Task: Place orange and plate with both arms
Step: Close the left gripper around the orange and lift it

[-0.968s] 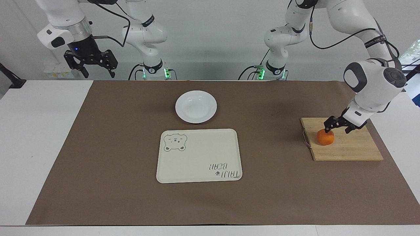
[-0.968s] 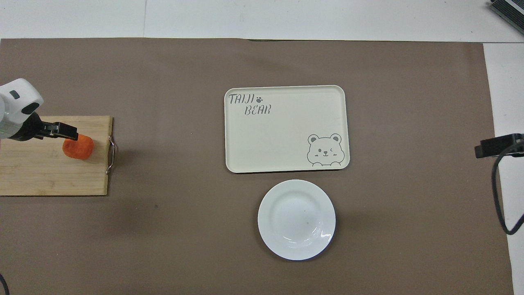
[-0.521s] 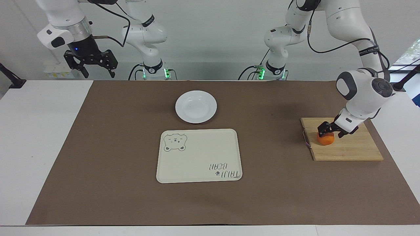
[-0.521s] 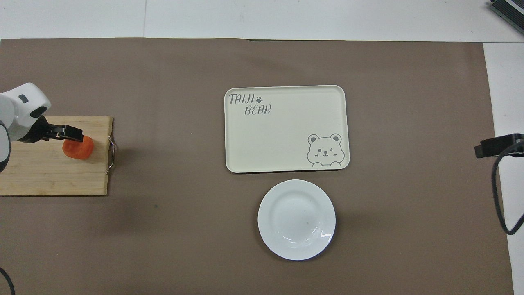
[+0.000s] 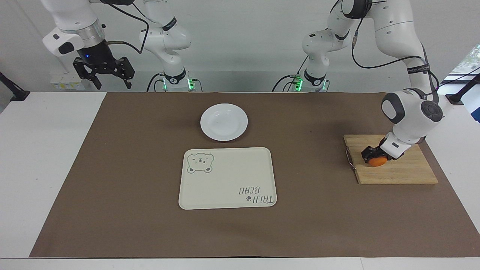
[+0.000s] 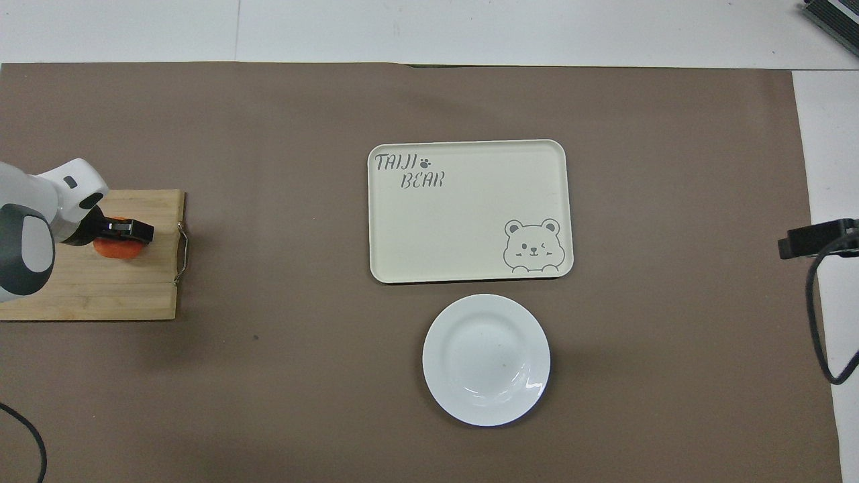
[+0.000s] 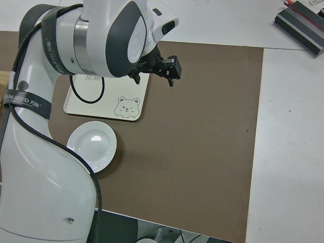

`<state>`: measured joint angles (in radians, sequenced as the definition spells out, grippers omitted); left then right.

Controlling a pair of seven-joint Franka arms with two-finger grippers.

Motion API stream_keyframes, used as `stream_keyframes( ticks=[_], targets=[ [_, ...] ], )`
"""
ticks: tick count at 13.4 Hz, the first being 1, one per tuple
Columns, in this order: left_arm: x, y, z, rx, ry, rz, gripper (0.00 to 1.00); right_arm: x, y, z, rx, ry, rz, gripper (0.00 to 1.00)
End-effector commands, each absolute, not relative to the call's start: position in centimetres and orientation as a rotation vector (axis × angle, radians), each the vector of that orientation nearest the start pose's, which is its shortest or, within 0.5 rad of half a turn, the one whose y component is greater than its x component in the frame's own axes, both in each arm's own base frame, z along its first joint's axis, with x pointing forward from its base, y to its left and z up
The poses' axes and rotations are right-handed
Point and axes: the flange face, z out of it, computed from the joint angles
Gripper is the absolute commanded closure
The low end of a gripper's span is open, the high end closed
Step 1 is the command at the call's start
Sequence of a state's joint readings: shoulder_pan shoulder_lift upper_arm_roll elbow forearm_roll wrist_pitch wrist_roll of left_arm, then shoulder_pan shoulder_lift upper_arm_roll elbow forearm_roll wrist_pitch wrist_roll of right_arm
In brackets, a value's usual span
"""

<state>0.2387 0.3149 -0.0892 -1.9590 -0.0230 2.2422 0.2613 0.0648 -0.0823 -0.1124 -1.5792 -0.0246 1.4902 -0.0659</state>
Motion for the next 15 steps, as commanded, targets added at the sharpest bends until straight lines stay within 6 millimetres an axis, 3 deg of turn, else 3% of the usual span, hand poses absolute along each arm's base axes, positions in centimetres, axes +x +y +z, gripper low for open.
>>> stream_keyframes(
  ticks=[1,5,9,11,13,15],
  targets=[
    [60.4,9.1,32.9,-3.219,0.156,0.083,1.00,51.5,-3.1,65.9,-3.161,-0.048,0.006,0.00],
    [61.3,7.9,38.1,-3.219,0.183,0.095,1.00,51.5,-3.1,65.9,-3.161,-0.048,0.006,0.00],
    [61.5,6.0,43.8,-3.214,0.053,0.098,1.00,51.5,-3.1,65.9,-3.161,-0.048,0.006,0.00],
    [61.2,4.1,48.2,-3.201,0.047,0.111,1.00,51.5,-3.1,65.9,-3.161,-0.048,0.006,0.00],
    [60.3,2.0,51.4,-3.190,-0.032,0.129,1.00,51.5,-3.1,65.9,-3.161,-0.048,0.006,0.00],
    [59.0,0.0,54.5,-3.155,0.003,0.091,1.00,51.5,-3.1,65.9,-3.161,-0.048,0.006,0.00]
  ],
)
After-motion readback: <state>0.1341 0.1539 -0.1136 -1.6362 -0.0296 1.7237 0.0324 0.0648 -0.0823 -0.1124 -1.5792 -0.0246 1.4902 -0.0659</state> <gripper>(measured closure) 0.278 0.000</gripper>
